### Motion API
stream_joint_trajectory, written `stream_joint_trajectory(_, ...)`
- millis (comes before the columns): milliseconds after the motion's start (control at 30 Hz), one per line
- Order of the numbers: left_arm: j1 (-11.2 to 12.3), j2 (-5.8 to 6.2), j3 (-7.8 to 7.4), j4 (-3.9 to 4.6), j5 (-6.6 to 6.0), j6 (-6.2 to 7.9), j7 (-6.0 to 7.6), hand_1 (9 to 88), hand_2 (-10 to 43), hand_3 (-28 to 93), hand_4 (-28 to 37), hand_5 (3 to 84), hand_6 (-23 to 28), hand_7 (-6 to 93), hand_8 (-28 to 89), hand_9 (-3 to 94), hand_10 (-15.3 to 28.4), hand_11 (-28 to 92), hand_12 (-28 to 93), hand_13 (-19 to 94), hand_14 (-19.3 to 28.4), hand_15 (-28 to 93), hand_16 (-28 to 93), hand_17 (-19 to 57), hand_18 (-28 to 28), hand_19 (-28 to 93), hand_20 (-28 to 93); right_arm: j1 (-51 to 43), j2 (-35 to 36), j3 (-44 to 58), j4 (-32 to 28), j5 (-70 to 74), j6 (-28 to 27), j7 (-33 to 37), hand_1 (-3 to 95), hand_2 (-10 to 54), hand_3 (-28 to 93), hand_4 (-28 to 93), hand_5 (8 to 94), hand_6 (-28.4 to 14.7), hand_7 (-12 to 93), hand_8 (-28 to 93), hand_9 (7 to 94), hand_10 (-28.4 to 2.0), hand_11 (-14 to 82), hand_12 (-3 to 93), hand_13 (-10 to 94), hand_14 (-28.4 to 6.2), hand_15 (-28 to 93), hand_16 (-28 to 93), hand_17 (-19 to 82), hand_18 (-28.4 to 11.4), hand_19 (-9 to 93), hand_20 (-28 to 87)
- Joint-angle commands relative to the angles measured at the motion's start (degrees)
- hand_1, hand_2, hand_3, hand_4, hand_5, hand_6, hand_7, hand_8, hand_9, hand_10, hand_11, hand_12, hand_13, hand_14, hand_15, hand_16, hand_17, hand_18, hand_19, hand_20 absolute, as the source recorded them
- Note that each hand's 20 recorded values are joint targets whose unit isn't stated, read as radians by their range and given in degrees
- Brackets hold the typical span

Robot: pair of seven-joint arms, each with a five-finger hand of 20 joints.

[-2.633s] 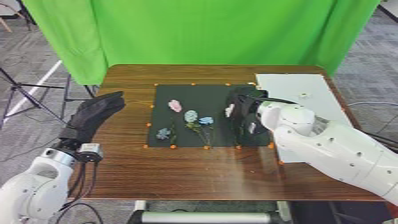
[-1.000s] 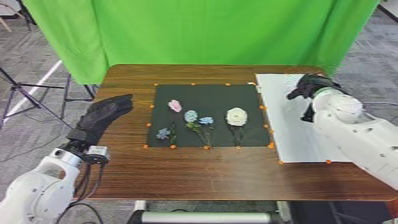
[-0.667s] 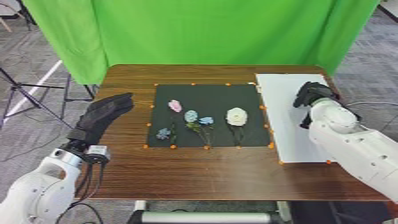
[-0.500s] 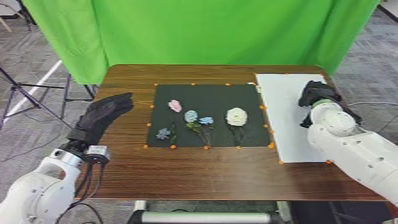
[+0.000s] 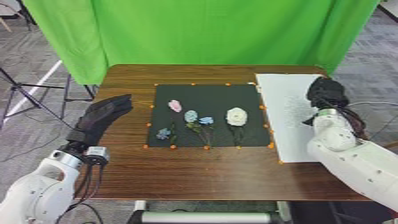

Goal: Arrange flowers

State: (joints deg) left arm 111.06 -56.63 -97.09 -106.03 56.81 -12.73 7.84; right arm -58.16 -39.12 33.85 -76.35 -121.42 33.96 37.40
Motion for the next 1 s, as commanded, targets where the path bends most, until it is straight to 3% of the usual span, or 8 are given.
stream_joint_trajectory(33,0.9,0.51,-1.06,-0.93,-0.53,0.74,-0.03,31.3,-9.5,59,-13.1,39.5,3.4,11.4,-5,37.5,13.4,13,13,30,16.1,10,2,1.5,10.7,4,13,1.8,8.8,3.4,-16.2,3.6,-5.5,-5.2,67.6,-8.9,54,-16,79.0,-0.9,17,6,82.5,-11.2,4.8,36.9,77,-6.9,63,40,34,-20.9,64,61)
stream_joint_trajectory(233,1.1,0.54,-1.3,-1.1,-0.28,0.95,0.32,31.1,-9.5,59,-13.2,39.5,3.3,11.4,-5,37.5,13.4,13,13,30,16.2,10,2,1.5,10.7,4,13,3.1,12.9,4.6,-24.8,19.6,-14.6,-12.1,67.6,-9.0,54,-16,79.0,-0.9,17,5,82.4,-11.5,4.7,37.3,76,-7.0,63,40,34,-20.8,64,61)
stream_joint_trajectory(500,1.4,0.46,-1.35,-1.14,-0.31,1.12,0.19,31.1,-9.5,59,-13.2,39.3,3.3,11.5,-5,37.5,13.4,13,13,30,16.1,10,2,1.5,10.7,4,13,7.2,14.4,-3.9,-29.5,24.0,-24.3,-14.8,67.3,-9.2,55,-15,79.1,-0.9,17,5,82.4,-11.5,4.4,37.0,77,-7.1,63,41,34,-21.1,64,61)
stream_joint_trajectory(667,1.7,0.39,-1.51,-1.18,-0.36,1.14,0.07,31.2,-9.5,59,-13.2,39.3,3.3,11.6,-5,37.5,13.4,13,13,30,16.1,10,2,1.4,10.7,4,13,7.8,13.5,-8.4,-29.7,24.3,-26.3,-15.5,67.2,-9.2,55,-15,79.3,-1.0,17,5,82.5,-11.5,4.4,37.0,77,-7.1,63,40,34,-21.2,64,61)
stream_joint_trajectory(1000,1.6,0.16,-1.47,-0.94,-0.42,0.87,-0.06,31.0,-9.5,59,-13.4,39.4,3.4,11.6,-5,37.5,13.4,13,13,30,16.1,10,2,1.4,10.7,4,13,2.8,12.0,-6.8,-30.9,25.0,-26.3,-14.6,66.8,-9.2,55,-15,79.3,-0.9,17,6,82.7,-11.6,4.4,36.9,77,-7.2,63,40,34,-21.3,64,61)
